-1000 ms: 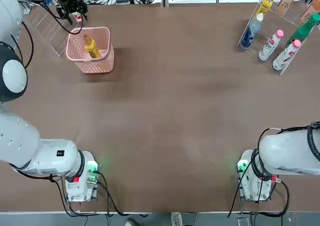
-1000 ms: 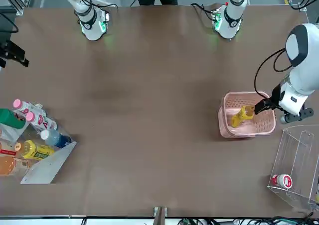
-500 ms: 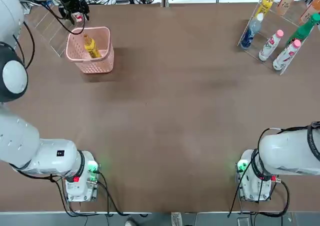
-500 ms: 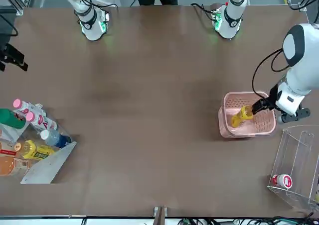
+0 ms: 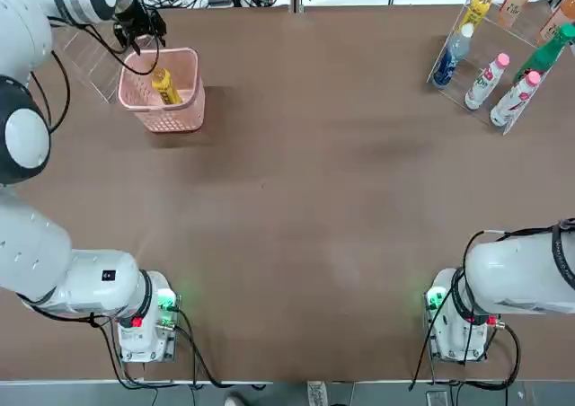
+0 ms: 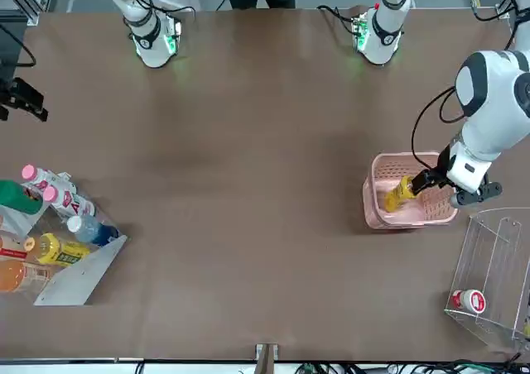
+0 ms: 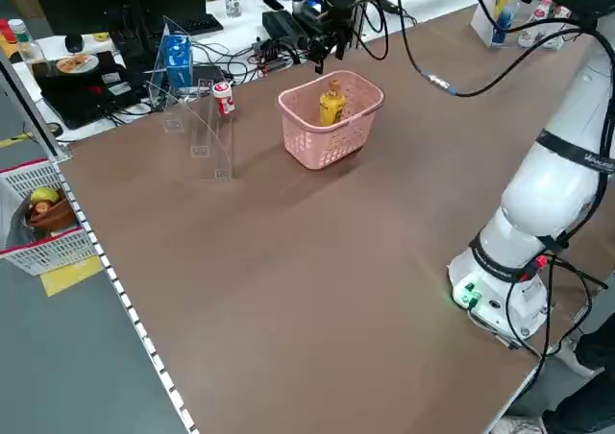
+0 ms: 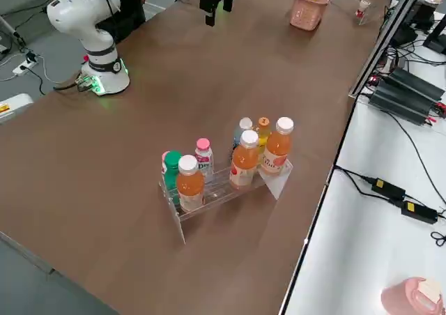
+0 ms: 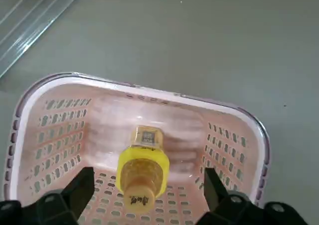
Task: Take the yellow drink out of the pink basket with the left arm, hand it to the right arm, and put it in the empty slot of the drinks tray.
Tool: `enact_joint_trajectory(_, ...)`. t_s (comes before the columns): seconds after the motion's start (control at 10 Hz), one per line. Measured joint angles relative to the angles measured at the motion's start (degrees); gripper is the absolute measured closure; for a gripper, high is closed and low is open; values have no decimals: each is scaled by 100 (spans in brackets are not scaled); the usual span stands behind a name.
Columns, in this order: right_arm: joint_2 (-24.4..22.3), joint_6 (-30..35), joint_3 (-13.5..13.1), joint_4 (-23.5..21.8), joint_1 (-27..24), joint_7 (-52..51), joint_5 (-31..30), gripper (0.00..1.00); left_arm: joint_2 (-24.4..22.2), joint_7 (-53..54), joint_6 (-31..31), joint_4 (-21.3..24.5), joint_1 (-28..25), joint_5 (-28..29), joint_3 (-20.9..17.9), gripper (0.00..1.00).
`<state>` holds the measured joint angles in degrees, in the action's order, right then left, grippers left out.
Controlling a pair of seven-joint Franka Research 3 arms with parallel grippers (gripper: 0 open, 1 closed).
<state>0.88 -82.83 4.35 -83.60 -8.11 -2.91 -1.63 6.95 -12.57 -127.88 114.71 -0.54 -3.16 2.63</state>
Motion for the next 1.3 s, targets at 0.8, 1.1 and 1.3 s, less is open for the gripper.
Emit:
enact_joint_trajectory(0.8,-1,112,-28,-4,-18,-2,41,4,-9,-96,-582,586,1,0,47,6)
enact_joint_trajectory(1.1,-1,131,-29,-4,-19,-2,41,5,-31,-97,-582,624,1,0,51,19)
enact_joint_trajectory(1.3,-1,131,-29,-4,-19,-2,41,7,-71,-98,-582,654,1,0,63,32)
